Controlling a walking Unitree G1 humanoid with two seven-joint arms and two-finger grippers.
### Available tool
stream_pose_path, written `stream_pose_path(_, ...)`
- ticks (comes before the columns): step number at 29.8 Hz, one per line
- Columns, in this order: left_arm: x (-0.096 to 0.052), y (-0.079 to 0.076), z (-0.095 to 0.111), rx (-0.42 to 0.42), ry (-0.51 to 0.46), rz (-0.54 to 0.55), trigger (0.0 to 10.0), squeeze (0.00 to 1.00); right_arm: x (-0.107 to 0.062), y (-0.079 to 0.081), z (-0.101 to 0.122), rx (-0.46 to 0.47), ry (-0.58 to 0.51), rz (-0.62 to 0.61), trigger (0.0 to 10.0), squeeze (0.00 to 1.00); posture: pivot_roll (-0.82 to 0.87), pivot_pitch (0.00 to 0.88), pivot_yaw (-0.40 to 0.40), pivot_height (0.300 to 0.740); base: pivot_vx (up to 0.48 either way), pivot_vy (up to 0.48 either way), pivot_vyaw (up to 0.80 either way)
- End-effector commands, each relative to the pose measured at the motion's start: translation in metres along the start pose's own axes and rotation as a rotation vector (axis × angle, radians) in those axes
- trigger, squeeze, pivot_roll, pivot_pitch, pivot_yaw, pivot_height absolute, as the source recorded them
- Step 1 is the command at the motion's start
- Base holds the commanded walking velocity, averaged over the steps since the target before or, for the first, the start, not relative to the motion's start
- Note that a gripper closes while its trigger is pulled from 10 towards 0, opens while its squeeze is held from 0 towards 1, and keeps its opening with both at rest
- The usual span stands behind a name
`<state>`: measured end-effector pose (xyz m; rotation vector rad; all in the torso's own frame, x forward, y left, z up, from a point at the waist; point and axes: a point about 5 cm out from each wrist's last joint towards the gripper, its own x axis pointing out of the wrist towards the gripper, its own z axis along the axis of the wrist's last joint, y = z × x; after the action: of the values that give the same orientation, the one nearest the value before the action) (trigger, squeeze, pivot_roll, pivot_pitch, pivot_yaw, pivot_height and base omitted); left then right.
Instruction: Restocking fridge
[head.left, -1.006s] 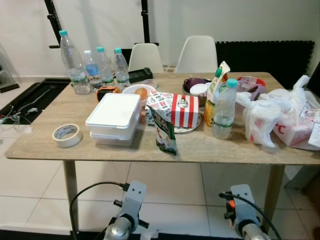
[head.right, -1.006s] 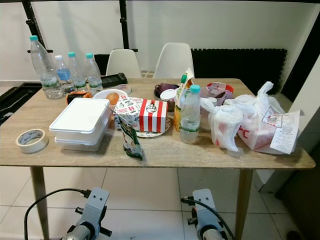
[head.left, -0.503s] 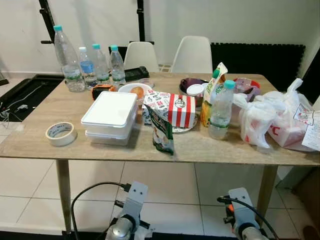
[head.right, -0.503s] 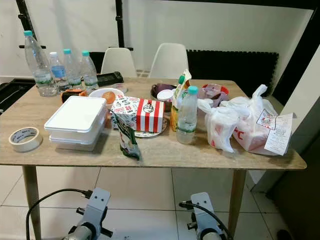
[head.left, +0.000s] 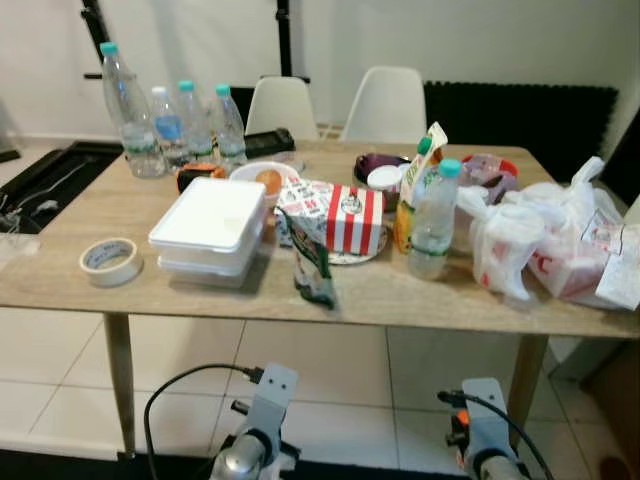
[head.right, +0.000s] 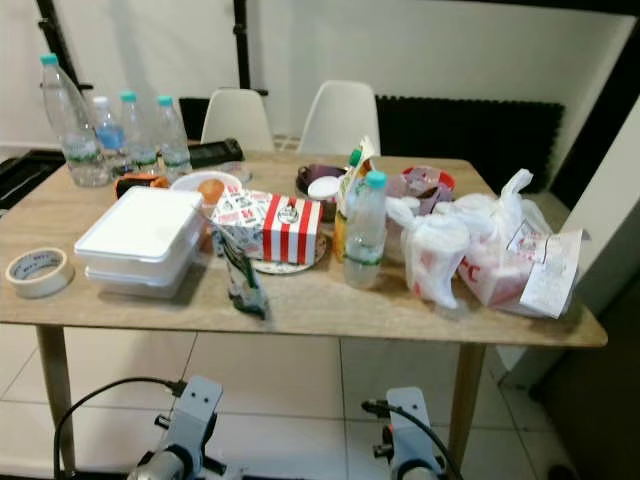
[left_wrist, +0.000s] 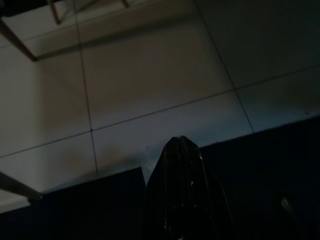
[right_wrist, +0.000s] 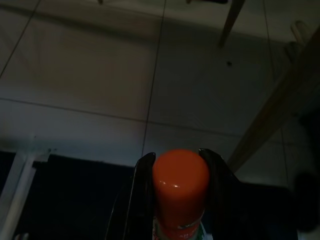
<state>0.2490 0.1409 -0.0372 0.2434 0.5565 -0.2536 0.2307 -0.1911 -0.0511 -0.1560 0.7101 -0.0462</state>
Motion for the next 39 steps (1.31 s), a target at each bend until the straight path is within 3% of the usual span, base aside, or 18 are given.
stream_pose_path(1, 0.0004, -0.0042, -0.0010, -0.005, 0.011, -0.017, 10.0, 0.00, -0.0016, -0.0032, -0.0055, 0.020, 0.009, -0.021, 10.0, 0.00, -0.05, 0.026, 0.004, 0.740, 0.000, -0.326, 0.00)
stream_pose_path(22, -0.0010, -0.0009, -0.0024, -0.043, 0.003, -0.008, 10.0, 0.00, -0.0013, 0.0051, -0.0041, -0.005, 0.001, 0.019, 10.0, 0.00, -0.05, 0.021, 0.004, 0.740, 0.000, -0.028, 0.00)
stream_pose_path(39, -0.0004, -0.0042, 0.0012, -0.049, -0.022, -0.027, 10.0, 0.00, -0.0015, 0.0039, -0.0037, 0.008, -0.007, 0.018, 10.0, 0.00, -0.06, 0.020, 0.002, 0.740, 0.000, 0.000, -0.80)
